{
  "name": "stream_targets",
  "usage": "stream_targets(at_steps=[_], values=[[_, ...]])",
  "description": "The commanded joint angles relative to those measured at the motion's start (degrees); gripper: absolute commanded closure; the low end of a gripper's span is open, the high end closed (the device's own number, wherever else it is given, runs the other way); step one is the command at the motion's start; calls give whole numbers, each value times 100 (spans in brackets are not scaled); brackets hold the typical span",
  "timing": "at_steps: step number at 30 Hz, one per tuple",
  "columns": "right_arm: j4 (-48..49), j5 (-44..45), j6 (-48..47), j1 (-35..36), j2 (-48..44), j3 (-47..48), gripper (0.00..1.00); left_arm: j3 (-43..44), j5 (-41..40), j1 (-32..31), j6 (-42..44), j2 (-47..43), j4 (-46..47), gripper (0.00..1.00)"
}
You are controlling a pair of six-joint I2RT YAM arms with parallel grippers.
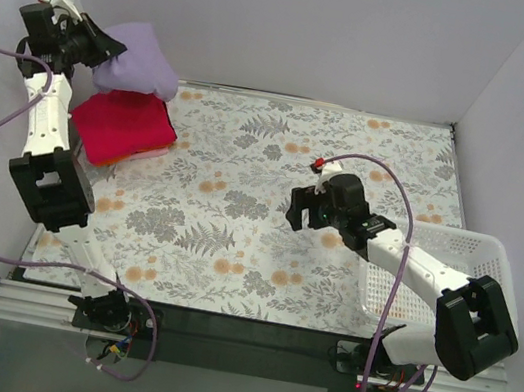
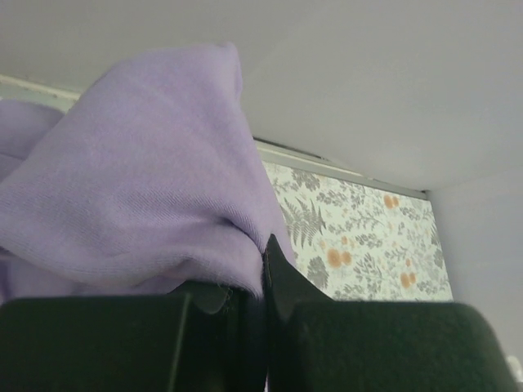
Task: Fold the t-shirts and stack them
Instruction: Neatly place the folded tshirt to the corner
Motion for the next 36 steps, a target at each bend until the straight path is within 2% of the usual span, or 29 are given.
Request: stream_targets(at_steps=[1, 3, 7, 16, 26, 32, 33, 36], values=[[256, -83, 31, 109, -113, 30, 22, -987, -89, -31, -171, -1033, 537, 100], [291, -101, 40, 145, -131, 12, 22, -1749, -413, -39, -144, -1280, 704, 100], [300, -110, 31, 259, -113, 29, 22, -2683, -774, -31, -179, -1685, 1100, 100], [291, -30, 31, 356, -184, 3, 22, -3362, -1654, -22, -170, -1852, 1250, 100], [282, -48, 22, 435, -34, 100, 22, -4768, -3420, -22, -346, -2239, 1381, 100], [247, 4, 22, 488, -131, 108, 22, -4576, -3772, -22, -337, -1792, 1259, 100], [239, 22, 13, 496, -148, 108, 22, -4480, -3842, -22, -337, -1643, 1180, 96], [203, 75, 13, 523, -271, 91, 22, -4268, -3869, -22, -337, -1510, 1074, 65]])
